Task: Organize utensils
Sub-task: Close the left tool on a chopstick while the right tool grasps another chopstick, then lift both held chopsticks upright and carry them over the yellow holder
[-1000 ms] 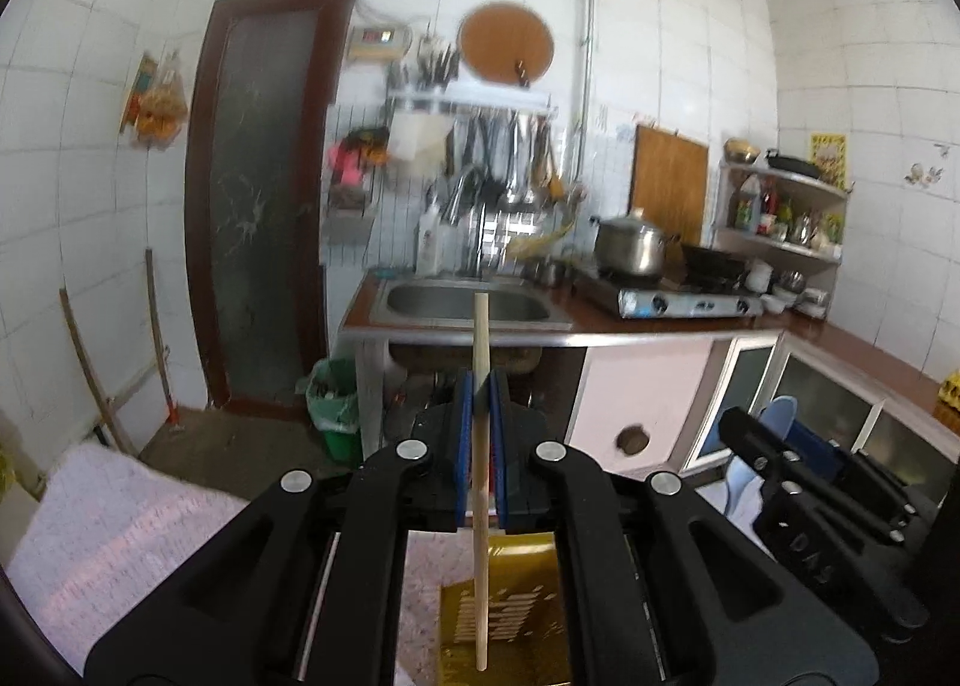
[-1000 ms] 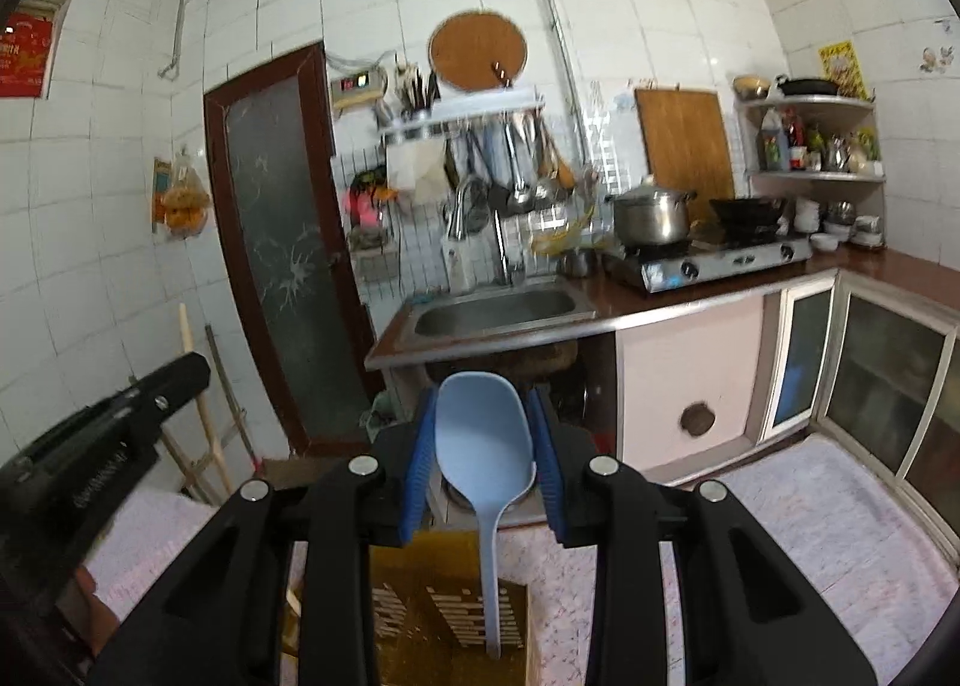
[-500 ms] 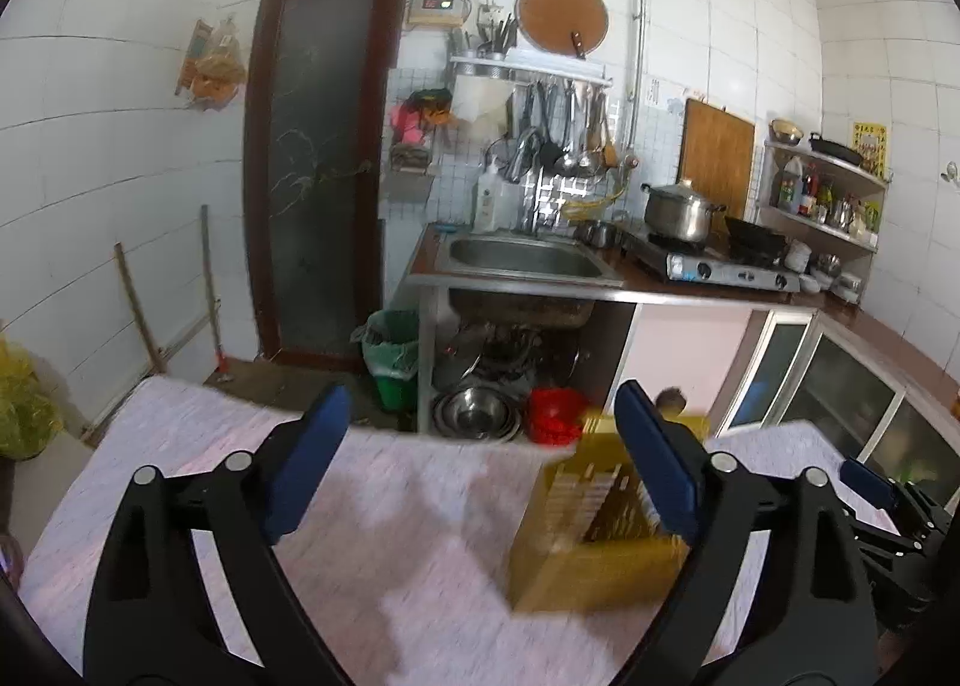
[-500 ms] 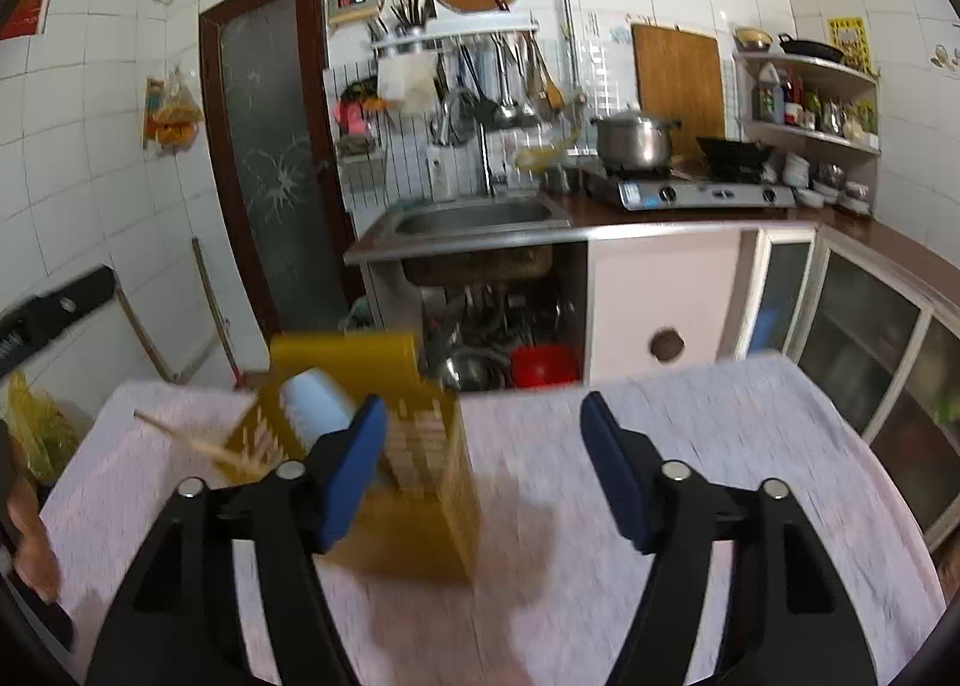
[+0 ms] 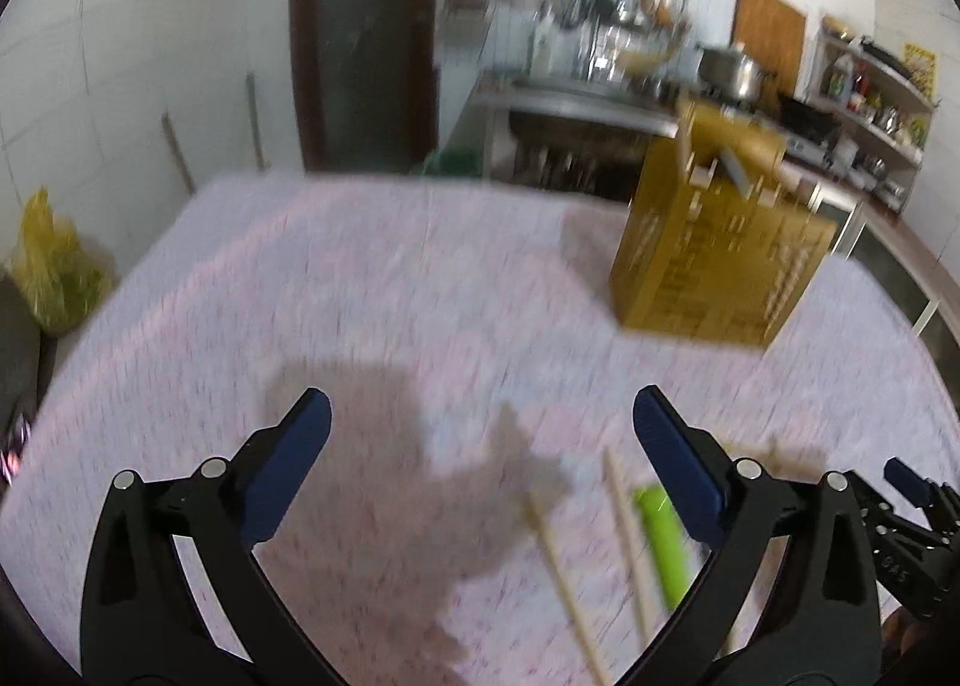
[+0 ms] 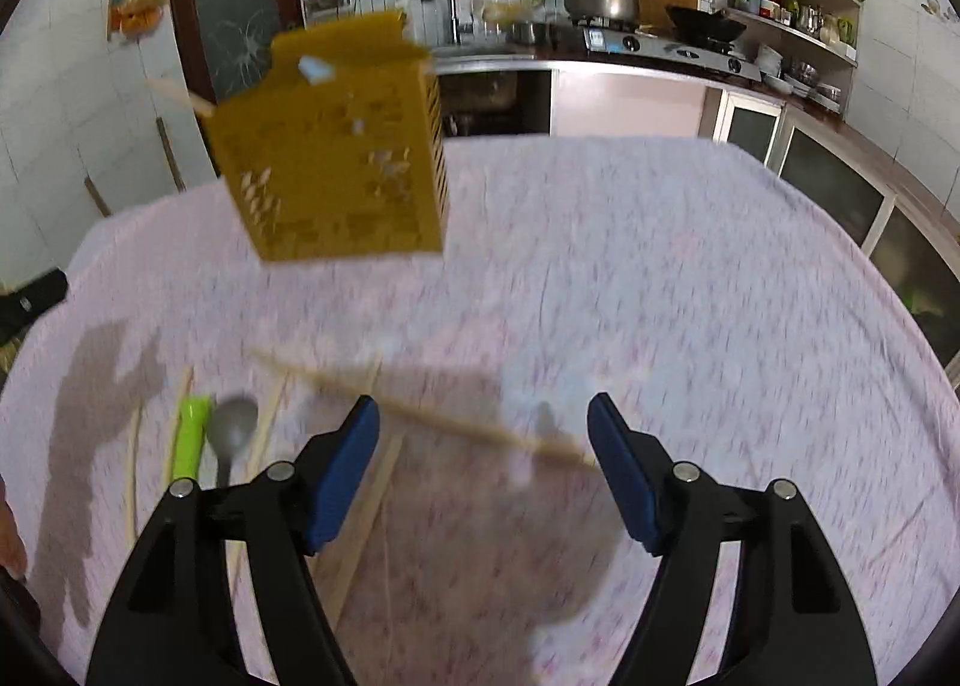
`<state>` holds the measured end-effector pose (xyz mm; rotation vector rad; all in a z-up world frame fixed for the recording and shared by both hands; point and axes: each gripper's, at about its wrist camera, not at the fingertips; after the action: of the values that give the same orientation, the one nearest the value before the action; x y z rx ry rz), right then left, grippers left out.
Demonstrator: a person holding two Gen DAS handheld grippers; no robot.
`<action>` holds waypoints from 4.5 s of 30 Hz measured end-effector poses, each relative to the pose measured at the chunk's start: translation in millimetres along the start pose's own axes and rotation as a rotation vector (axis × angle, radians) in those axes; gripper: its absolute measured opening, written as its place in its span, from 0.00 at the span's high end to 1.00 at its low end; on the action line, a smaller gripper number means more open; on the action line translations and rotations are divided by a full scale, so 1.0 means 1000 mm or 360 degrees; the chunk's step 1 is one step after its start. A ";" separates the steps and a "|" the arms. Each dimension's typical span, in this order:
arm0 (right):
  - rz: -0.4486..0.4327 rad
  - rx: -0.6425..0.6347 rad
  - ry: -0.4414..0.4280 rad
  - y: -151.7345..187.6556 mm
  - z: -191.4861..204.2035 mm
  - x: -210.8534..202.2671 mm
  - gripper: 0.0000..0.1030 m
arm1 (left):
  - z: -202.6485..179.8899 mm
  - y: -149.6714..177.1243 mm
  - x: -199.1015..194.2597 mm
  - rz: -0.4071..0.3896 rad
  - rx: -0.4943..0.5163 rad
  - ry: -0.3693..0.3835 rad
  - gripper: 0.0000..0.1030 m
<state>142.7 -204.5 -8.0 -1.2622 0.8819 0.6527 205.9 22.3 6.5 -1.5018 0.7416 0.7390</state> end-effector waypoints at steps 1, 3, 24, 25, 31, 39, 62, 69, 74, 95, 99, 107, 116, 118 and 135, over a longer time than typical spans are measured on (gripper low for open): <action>0.0015 -0.0002 0.0005 0.004 0.003 0.002 0.31 | 0.001 0.004 0.004 0.0022 -0.0006 -0.0004 0.05; 0.0044 -0.0004 -0.0001 0.012 0.009 0.005 0.31 | 0.002 0.018 0.015 0.0076 -0.0012 -0.0016 0.05; 0.0156 0.0055 0.0102 0.023 0.017 0.026 0.14 | -0.004 0.045 0.060 0.0331 0.0021 -0.0154 0.04; 0.0165 0.0062 0.0115 0.022 0.017 0.027 0.10 | -0.004 0.045 0.060 0.0332 0.0020 -0.0153 0.04; 0.0186 0.0104 0.0117 0.021 0.013 0.030 0.05 | -0.005 0.043 0.060 0.0331 0.0019 -0.0163 0.04; 0.0172 0.0112 0.0117 0.021 0.013 0.030 0.07 | -0.010 0.050 0.051 0.0320 0.0018 -0.0145 0.11; 0.0110 0.0072 -0.0067 0.005 0.029 0.026 0.94 | -0.034 0.040 0.047 0.0434 0.0087 0.0024 0.96; 0.0003 0.0097 -0.0136 0.005 0.017 0.008 0.94 | -0.030 0.041 0.029 0.0304 0.0106 0.0057 0.96; -0.0164 0.0119 -0.0198 0.005 0.001 -0.022 0.94 | -0.031 0.040 -0.003 0.0093 0.0153 0.0065 0.96; -0.0695 0.0020 -0.0168 0.029 -0.012 -0.105 0.94 | -0.009 0.067 -0.097 -0.0380 0.0136 0.0173 0.96; -0.0744 -0.0002 -0.0161 0.035 -0.010 -0.113 0.94 | 0.001 0.073 -0.104 -0.0423 0.0112 0.0198 0.96; -0.0766 -0.0018 -0.0152 0.040 -0.010 -0.118 0.94 | 0.008 0.075 -0.113 -0.0464 0.0114 0.0214 0.96; -0.0776 -0.0008 -0.0156 0.042 -0.010 -0.121 0.94 | 0.003 0.072 -0.125 -0.0534 0.0139 0.0217 0.96; -0.0787 -0.0003 -0.0156 0.037 -0.011 -0.125 0.94 | 0.002 0.067 -0.127 -0.0548 0.0137 0.0226 0.96; -0.1192 -0.0032 -0.0203 -0.139 0.001 -0.165 0.94 | -0.073 -0.128 -0.161 -0.0936 0.0112 0.0391 0.96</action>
<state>170.6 -224.1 205.3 -1.4255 0.2495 0.1372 216.2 -39.5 215.2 -1.6503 0.4570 0.0859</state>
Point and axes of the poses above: each gripper's, at about its wrist camera, not at the fingertips, and x roughly the way its jaws point, z to its left, y to its underside, and after that the axes turned 11 degrees about z, right-handed
